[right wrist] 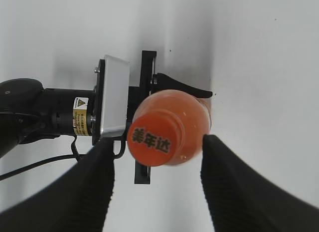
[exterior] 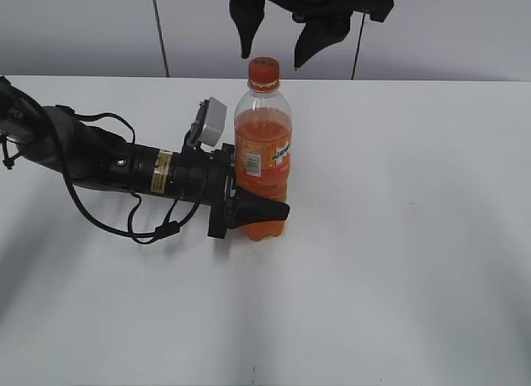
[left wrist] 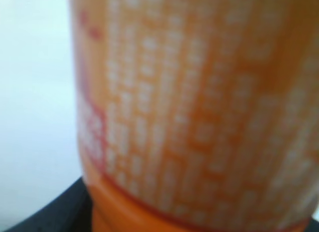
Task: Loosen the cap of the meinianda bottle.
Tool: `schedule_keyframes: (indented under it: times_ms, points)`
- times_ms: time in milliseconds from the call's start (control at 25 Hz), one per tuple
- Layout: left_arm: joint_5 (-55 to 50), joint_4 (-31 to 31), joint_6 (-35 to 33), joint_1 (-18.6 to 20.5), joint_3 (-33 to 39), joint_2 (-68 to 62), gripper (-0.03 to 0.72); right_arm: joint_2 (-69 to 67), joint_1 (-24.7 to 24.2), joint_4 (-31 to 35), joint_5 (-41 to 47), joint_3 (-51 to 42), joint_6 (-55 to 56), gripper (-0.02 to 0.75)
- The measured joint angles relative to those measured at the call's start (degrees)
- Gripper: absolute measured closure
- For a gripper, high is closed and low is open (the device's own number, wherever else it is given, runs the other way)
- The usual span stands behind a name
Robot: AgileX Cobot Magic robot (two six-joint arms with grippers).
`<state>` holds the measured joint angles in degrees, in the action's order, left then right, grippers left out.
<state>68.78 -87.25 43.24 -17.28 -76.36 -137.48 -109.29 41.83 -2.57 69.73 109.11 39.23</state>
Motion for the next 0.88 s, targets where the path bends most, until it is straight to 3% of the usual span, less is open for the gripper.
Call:
schedule_keyframes:
  times_ms: [880]
  points:
    - [0.0,-0.2,0.0,0.0,0.0,0.0,0.279,-2.1,0.0,0.2,-1.0,0.0,0.2,0.325]
